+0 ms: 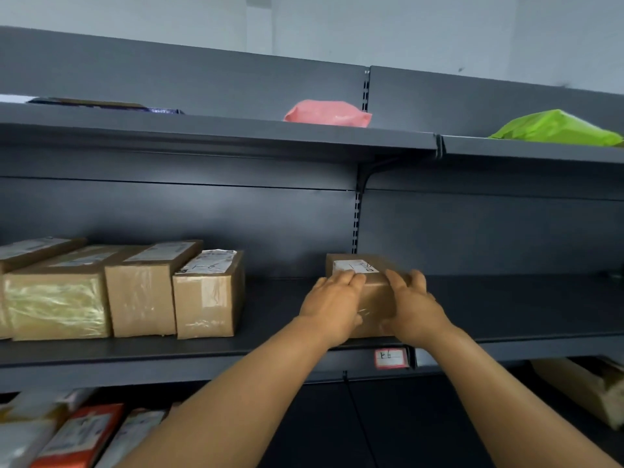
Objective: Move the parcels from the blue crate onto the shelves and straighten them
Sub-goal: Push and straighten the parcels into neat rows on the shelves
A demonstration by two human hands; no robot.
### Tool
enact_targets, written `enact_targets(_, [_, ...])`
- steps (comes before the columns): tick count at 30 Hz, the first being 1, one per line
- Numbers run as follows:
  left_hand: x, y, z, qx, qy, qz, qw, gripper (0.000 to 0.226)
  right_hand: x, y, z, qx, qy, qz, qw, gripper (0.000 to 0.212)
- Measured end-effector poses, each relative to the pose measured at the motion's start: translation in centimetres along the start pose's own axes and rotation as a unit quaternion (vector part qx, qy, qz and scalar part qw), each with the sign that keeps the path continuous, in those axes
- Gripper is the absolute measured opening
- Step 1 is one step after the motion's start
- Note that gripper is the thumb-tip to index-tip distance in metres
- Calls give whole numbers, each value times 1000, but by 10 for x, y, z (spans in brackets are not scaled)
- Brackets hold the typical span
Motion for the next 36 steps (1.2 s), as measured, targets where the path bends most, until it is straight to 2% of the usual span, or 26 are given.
enact_targets(7, [14,-46,-13,60,32,129,989,46,-18,-53,13,92,18,-10,996,72])
enact_targets(13, [23,-83,-29,98,20,200,975,47,-34,-97,19,137,16,1,990,65])
enact_targets(22, [28,-116,-42,168,-8,202,965,53,-47,-125,24,177,43,21,983,57])
enact_targets(27, [30,-119,-42,169,-5,198,965,51,-52,-135,27,213,60,6,975,53])
enact_targets(36, [35,-119,-48,171,-11,178,969,49,-56,-138,33,223,55,-22,973,52])
Point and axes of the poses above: each hand's wrist, its own z-axis towards the middle knuckle, its own x-axis out of the back of the hand, y = z × x, the point moved 2 cm from there along z, towards the middle knuckle, and after that the axes turned 1 degree about x, right-handed, at the moved point
